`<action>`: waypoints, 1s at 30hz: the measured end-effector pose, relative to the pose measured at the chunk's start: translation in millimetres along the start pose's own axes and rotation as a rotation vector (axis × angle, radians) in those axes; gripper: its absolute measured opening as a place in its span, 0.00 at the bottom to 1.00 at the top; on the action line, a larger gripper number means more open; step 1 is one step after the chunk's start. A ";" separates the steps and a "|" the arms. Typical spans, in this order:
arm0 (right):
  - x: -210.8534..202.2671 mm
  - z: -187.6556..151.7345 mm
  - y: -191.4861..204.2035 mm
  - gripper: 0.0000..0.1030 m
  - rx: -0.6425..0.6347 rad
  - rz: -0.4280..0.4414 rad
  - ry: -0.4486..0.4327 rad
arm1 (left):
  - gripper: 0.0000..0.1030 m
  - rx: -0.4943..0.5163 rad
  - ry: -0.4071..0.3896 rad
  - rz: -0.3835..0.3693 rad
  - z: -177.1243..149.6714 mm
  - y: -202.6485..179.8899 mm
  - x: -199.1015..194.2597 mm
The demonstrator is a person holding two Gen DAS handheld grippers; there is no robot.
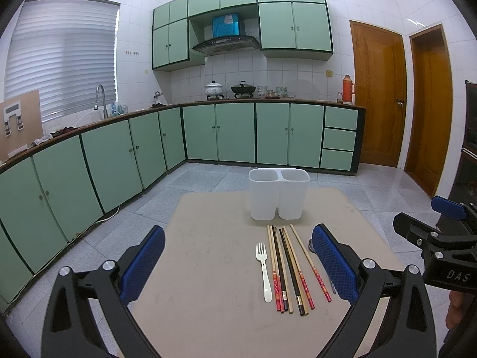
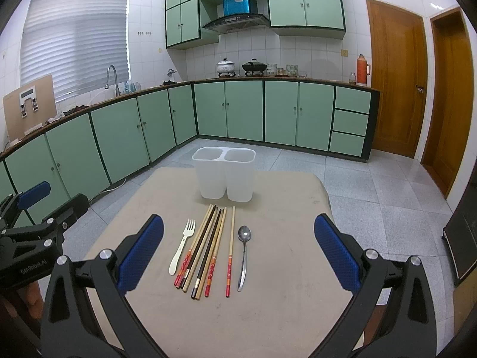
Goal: Organize utensils
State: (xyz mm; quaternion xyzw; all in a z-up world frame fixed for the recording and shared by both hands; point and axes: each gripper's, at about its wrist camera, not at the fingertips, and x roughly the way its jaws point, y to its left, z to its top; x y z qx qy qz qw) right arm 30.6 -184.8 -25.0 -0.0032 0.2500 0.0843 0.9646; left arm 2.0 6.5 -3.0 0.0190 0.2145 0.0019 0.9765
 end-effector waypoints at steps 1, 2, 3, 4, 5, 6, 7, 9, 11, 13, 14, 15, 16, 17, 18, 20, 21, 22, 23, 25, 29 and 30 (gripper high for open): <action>-0.2 0.8 -2.5 0.95 0.000 0.001 0.001 | 0.94 0.000 0.001 0.000 -0.1 1.2 0.6; -0.3 0.4 -3.4 0.95 0.001 0.002 0.001 | 0.94 0.000 0.002 0.001 -0.1 2.4 1.3; -0.3 0.4 -3.4 0.95 0.001 0.002 0.002 | 0.94 0.001 0.003 0.001 0.0 3.6 1.9; -0.5 0.4 -3.3 0.95 0.000 0.000 0.002 | 0.94 0.001 0.003 0.001 -0.2 3.6 1.9; 5.6 1.8 -2.1 0.95 0.000 0.000 0.002 | 0.94 0.002 0.004 0.000 0.4 4.0 2.9; 5.9 1.9 -2.2 0.95 0.000 0.000 0.003 | 0.94 0.003 0.004 0.001 0.7 4.2 2.9; 5.3 0.9 -2.9 0.95 0.001 0.000 0.003 | 0.94 0.003 0.005 0.002 1.1 5.4 3.5; 8.4 1.4 -5.0 0.95 0.002 0.000 0.005 | 0.94 0.004 0.008 0.002 0.0 4.4 5.8; 10.2 -2.1 -8.3 0.95 0.001 -0.002 0.009 | 0.94 0.006 0.013 0.005 -0.5 3.8 8.7; 13.3 -6.9 -7.8 0.95 0.002 -0.006 0.015 | 0.94 0.008 0.020 0.010 -1.3 5.6 12.9; 15.7 -6.9 -8.0 0.95 0.003 -0.008 0.020 | 0.94 0.009 0.024 0.014 -2.0 6.8 15.7; 20.1 -8.2 -9.7 0.95 0.005 -0.012 0.027 | 0.94 0.010 0.032 0.019 -2.9 8.6 19.7; 24.9 -9.3 -11.5 0.95 0.006 -0.015 0.035 | 0.94 0.011 0.040 0.023 -3.8 9.7 23.5; 27.6 -10.1 -11.5 0.95 0.007 -0.016 0.039 | 0.94 0.010 0.049 0.029 -5.0 12.1 29.0; 31.2 -10.8 -12.2 0.95 0.009 -0.018 0.046 | 0.94 0.012 0.056 0.035 -5.5 10.9 33.9; 43.7 -14.0 -15.2 0.95 0.008 -0.024 0.066 | 0.94 0.018 0.078 0.050 -7.9 11.5 47.4; 50.9 -15.6 -17.0 0.95 0.006 -0.028 0.078 | 0.94 0.020 0.090 0.053 -8.5 10.3 56.7; 54.8 -15.5 -17.5 0.95 0.006 -0.028 0.084 | 0.94 0.022 0.100 0.056 -9.6 10.7 63.0; 61.1 -15.6 -18.5 0.95 0.005 -0.027 0.094 | 0.94 0.024 0.111 0.059 -10.2 10.4 70.0; 76.7 -16.9 -21.0 0.95 0.005 -0.029 0.121 | 0.94 0.028 0.140 0.068 -13.3 11.4 88.0; 109.1 -17.8 -25.1 0.95 0.002 -0.026 0.167 | 0.94 0.030 0.200 0.076 -22.2 14.0 123.3; 115.1 -18.2 -25.4 0.95 0.002 -0.025 0.177 | 0.94 0.030 0.220 0.077 -24.9 15.0 135.6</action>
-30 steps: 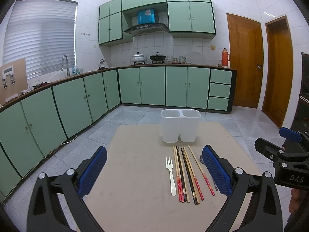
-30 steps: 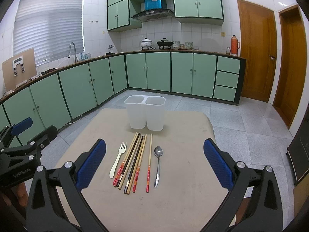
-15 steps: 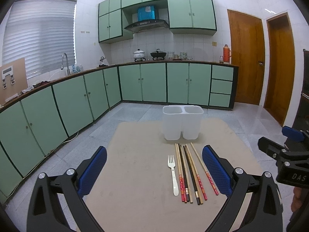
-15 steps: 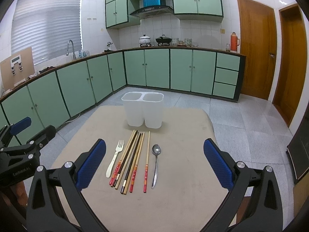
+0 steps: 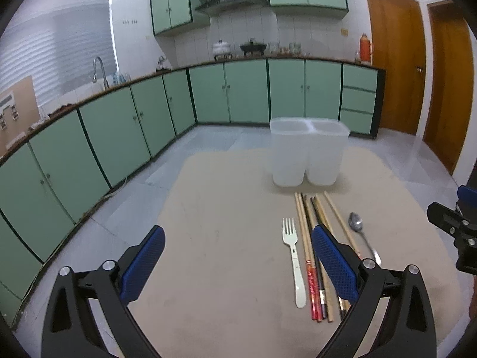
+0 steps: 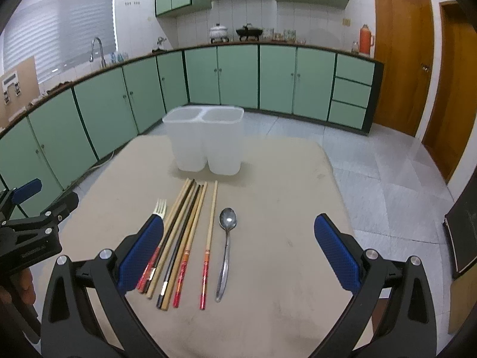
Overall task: Organize utensils
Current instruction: 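Grasp the white fork with the left tool while the right tool grasps the steel spoon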
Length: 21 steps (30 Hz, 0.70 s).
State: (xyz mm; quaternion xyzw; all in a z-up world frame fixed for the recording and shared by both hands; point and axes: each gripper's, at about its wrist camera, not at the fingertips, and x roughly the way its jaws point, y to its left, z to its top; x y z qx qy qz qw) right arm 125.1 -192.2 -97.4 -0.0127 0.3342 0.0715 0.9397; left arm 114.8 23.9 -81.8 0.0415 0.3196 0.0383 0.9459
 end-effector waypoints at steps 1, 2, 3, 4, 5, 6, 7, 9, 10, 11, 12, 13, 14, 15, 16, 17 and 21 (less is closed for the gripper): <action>10.2 1.6 -0.7 0.95 0.001 0.001 0.017 | 0.94 0.002 0.012 0.002 -0.4 0.0 6.6; 19.2 2.4 -0.7 0.95 0.002 0.004 0.031 | 0.94 0.004 0.025 0.001 -0.3 -0.6 15.2; 25.0 1.9 0.6 0.95 0.003 0.006 0.040 | 0.94 0.008 0.043 -0.001 -0.2 -2.0 26.0; 35.0 1.9 0.7 0.95 0.004 0.008 0.058 | 0.94 0.012 0.058 0.000 0.1 -4.0 33.1; 43.9 2.4 1.0 0.95 0.005 0.009 0.072 | 0.94 0.016 0.072 -0.001 -1.0 -5.7 41.9; 52.8 2.8 1.1 0.93 0.005 0.012 0.086 | 0.94 0.019 0.090 -0.004 -1.4 -7.5 52.9; 63.5 3.2 1.0 0.92 0.005 0.016 0.105 | 0.94 0.020 0.106 -0.009 -2.3 -9.3 61.3; 80.0 4.1 1.0 0.83 0.007 0.023 0.138 | 0.94 0.024 0.138 -0.023 -3.5 -12.8 78.4; 92.2 4.4 1.1 0.80 0.009 0.035 0.166 | 0.94 0.026 0.149 -0.027 -4.3 -15.3 84.3; 100.1 4.4 0.7 0.76 0.010 0.044 0.186 | 0.94 0.029 0.158 -0.032 -5.7 -17.6 89.3; 109.7 4.2 0.6 0.76 0.013 0.051 0.208 | 0.94 0.034 0.169 -0.039 -6.8 -20.2 95.9; 116.9 3.6 0.9 0.75 0.015 0.052 0.225 | 0.94 0.038 0.180 -0.045 -6.6 -22.3 101.3; 122.9 2.4 0.3 0.73 0.014 0.053 0.240 | 0.94 0.040 0.192 -0.050 -7.1 -24.5 107.3; 130.5 1.3 0.7 0.69 0.009 0.057 0.258 | 0.93 0.041 0.205 -0.057 -8.0 -26.4 113.6; 135.5 0.3 1.1 0.67 0.006 0.060 0.272 | 0.92 0.039 0.217 -0.063 -7.7 -27.9 119.9; 142.9 -0.8 1.5 0.65 0.005 0.060 0.291 | 0.91 0.036 0.227 -0.068 -8.5 -28.9 124.4; 160.3 -3.2 1.1 0.60 0.015 0.063 0.331 | 0.89 0.024 0.256 -0.085 -11.1 -32.8 139.5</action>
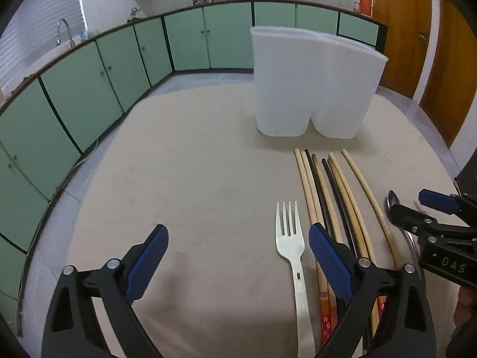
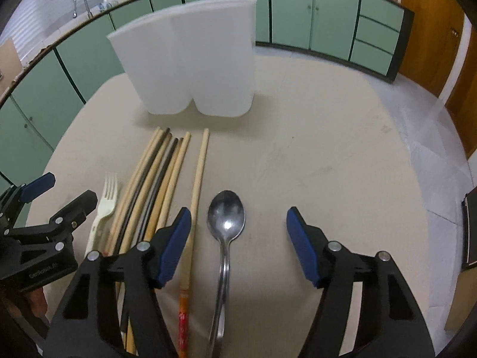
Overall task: Organize utensils
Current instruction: 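Grasp the white fork with the left tool while the right tool grasps the steel spoon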
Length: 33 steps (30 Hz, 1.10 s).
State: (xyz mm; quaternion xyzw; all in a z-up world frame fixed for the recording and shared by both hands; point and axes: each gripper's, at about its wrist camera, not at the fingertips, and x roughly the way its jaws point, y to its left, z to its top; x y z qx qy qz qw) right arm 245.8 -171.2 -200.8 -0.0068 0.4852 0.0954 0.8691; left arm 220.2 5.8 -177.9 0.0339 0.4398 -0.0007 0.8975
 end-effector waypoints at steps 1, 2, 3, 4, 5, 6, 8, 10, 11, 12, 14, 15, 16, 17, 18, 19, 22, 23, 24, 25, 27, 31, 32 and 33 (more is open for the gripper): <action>1.1 0.8 -0.6 0.59 0.000 0.003 0.004 | 0.89 -0.002 0.003 -0.004 0.2 -0.3 2.4; 2.8 1.4 -0.7 0.59 -0.004 0.003 0.008 | 0.89 -0.003 0.005 -0.004 1.0 -0.1 4.2; 3.9 1.8 -0.2 0.59 -0.006 0.002 0.007 | 0.89 -0.005 0.008 -0.003 2.3 0.1 7.7; 4.3 2.6 0.2 0.59 -0.007 0.002 0.004 | 0.89 -0.007 0.013 -0.004 3.0 0.0 10.2; 5.5 4.1 1.0 0.58 -0.008 0.002 0.003 | 0.89 -0.008 0.016 -0.006 4.5 0.0 12.5; 6.6 5.6 1.6 0.56 -0.011 0.001 0.002 | 0.88 -0.011 0.020 -0.007 5.1 -0.5 14.9; 8.4 7.5 2.0 0.51 -0.015 -0.005 0.007 | 0.87 -0.013 0.030 -0.010 7.0 -0.9 17.2; 9.5 7.3 2.3 0.50 -0.015 0.001 0.017 | 0.87 -0.013 0.033 -0.016 7.5 -2.3 17.9; 10.3 9.0 2.2 0.50 -0.015 0.002 0.017 | 0.87 -0.012 0.034 -0.016 7.7 -3.3 18.1; 9.9 8.7 2.4 0.50 -0.016 0.004 0.018 | 0.87 -0.010 0.034 -0.015 8.6 -4.5 19.2; 10.0 8.6 2.8 0.50 -0.020 0.005 0.017 | 0.87 -0.007 0.039 -0.007 9.0 -6.5 21.9; 10.9 8.9 2.8 0.50 -0.021 0.001 0.018 | 0.87 -0.008 0.044 -0.005 9.8 -5.9 24.6; 12.1 9.1 3.9 0.50 -0.024 -0.003 0.016 | 0.86 -0.009 0.050 -0.004 9.9 -6.3 26.8; 12.9 8.9 5.0 0.50 -0.029 -0.007 0.014 | 0.86 -0.013 0.057 -0.006 9.8 -6.3 29.4; 13.1 9.2 5.6 0.50 -0.036 -0.012 0.012 | 0.86 -0.019 0.060 -0.009 11.8 -7.3 31.9; 13.5 9.5 7.3 0.50 -0.038 -0.014 0.011 | 0.86 -0.025 0.059 -0.010 12.3 -7.4 32.3; 14.2 9.2 8.8 0.50 -0.038 -0.013 0.006 | 0.84 -0.033 0.062 -0.018 15.3 -9.2 33.7; 14.1 8.5 9.6 0.49 -0.040 -0.013 0.005 | 0.83 -0.035 0.064 -0.021 15.7 -8.2 34.4; 13.7 7.4 10.1 0.47 -0.043 -0.012 0.005 | 0.80 -0.035 0.067 -0.025 16.1 -9.0 33.7; 13.4 6.6 10.4 0.46 -0.047 -0.011 0.005 | 0.77 -0.032 0.067 -0.027 16.3 -10.7 33.0; 12.5 4.7 11.0 0.46 -0.056 -0.013 0.002 | 0.74 -0.026 0.065 -0.031 14.5 -13.7 30.8; 11.1 4.4 10.0 0.39 -0.049 -0.010 -0.001 | 0.59 -0.028 0.062 -0.048 15.0 -13.5 28.3; 10.3 3.6 10.6 0.35 -0.048 -0.008 -0.001 | 0.56 -0.021 0.059 -0.052 14.8 -16.1 26.9; 9.8 3.8 10.2 0.31 -0.048 -0.005 0.000 | 0.49 -0.008 0.056 -0.056 14.6 -19.9 25.2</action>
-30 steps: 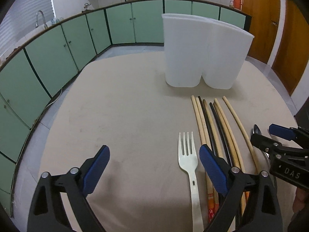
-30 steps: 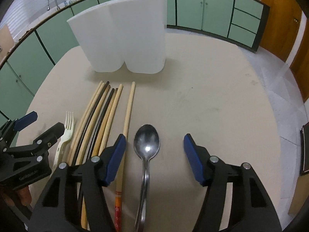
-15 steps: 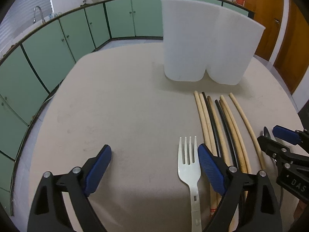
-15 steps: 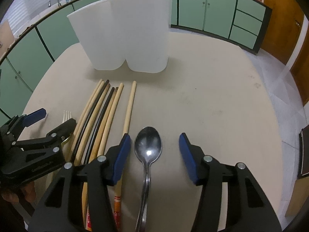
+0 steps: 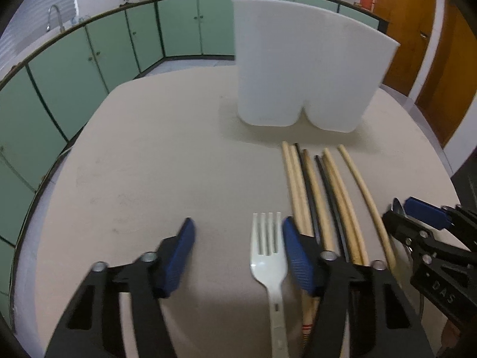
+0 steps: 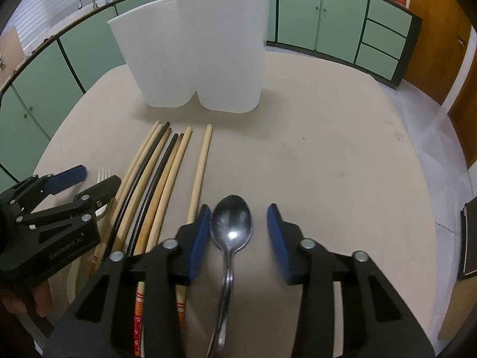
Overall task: Organize utensils
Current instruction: 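Grasp the white fork with the left tool while the right tool grasps the steel spoon, then carry fork and spoon into the white holder and open both tools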
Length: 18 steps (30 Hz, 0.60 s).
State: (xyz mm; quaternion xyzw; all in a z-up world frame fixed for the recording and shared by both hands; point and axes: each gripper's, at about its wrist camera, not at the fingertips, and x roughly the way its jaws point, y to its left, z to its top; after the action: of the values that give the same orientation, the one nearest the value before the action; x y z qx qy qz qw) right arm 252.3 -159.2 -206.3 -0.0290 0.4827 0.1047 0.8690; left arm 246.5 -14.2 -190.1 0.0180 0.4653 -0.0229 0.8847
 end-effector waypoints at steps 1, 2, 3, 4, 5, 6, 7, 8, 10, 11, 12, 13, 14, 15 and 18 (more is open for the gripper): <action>-0.7 -0.1 -0.5 0.28 -0.001 0.000 0.000 | 0.41 0.008 -0.003 -0.005 -0.3 -2.2 -0.7; -1.2 -0.1 -1.0 0.27 0.000 0.003 0.000 | 0.36 0.013 -0.006 -0.011 0.0 -4.1 -1.4; -1.0 -0.3 -1.7 0.27 0.003 0.007 0.000 | 0.29 0.014 -0.009 -0.017 0.1 -4.7 -2.5; -0.8 -0.7 -3.7 0.27 0.004 0.011 -0.002 | 0.23 0.011 -0.011 -0.024 0.6 -4.0 -2.5; -1.3 -1.3 -4.1 0.27 0.002 0.011 -0.003 | 0.20 0.007 -0.013 -0.029 0.7 -3.5 -2.7; -2.5 -2.4 -4.3 0.27 0.000 0.012 -0.005 | 0.20 0.003 -0.015 -0.034 0.7 -2.6 -3.0; -3.5 -4.0 -5.2 0.27 0.000 0.016 -0.008 | 0.20 -0.003 -0.017 -0.047 0.7 -0.7 -3.8; -5.7 -5.0 -6.8 0.26 0.006 0.029 -0.015 | 0.19 -0.011 -0.021 -0.058 0.1 1.0 -4.9; -10.3 -5.3 -10.2 0.26 0.022 0.046 -0.026 | 0.19 -0.023 -0.040 -0.075 0.4 4.7 -9.9; -14.1 -5.5 -11.9 0.26 0.028 0.048 -0.037 | 0.19 -0.025 -0.067 -0.079 -0.4 5.7 -15.8; -19.1 -6.0 -13.6 0.26 0.032 0.050 -0.050 | 0.19 -0.023 -0.089 -0.083 -2.0 8.0 -20.9; -23.3 -5.0 -14.6 0.26 0.034 0.052 -0.060 | 0.19 -0.021 -0.109 -0.089 -2.6 7.7 -26.3; -28.1 -5.1 -15.9 0.26 0.036 0.055 -0.072 | 0.19 -0.020 -0.133 -0.098 -3.7 8.1 -32.9; -35.1 -4.7 -16.8 0.26 0.034 0.059 -0.091 | 0.19 -0.021 -0.153 -0.104 -5.6 9.1 -38.8; -54.0 -4.5 -17.2 0.26 0.021 0.069 -0.141 | 0.19 -0.020 -0.212 -0.106 -8.1 14.4 -55.0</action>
State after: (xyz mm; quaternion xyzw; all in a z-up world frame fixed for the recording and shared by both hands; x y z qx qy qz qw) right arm 224.5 -185.0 -163.9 0.0041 0.4220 0.1314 0.8970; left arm 209.6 1.9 -149.2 -0.0180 0.3697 -0.0669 0.9266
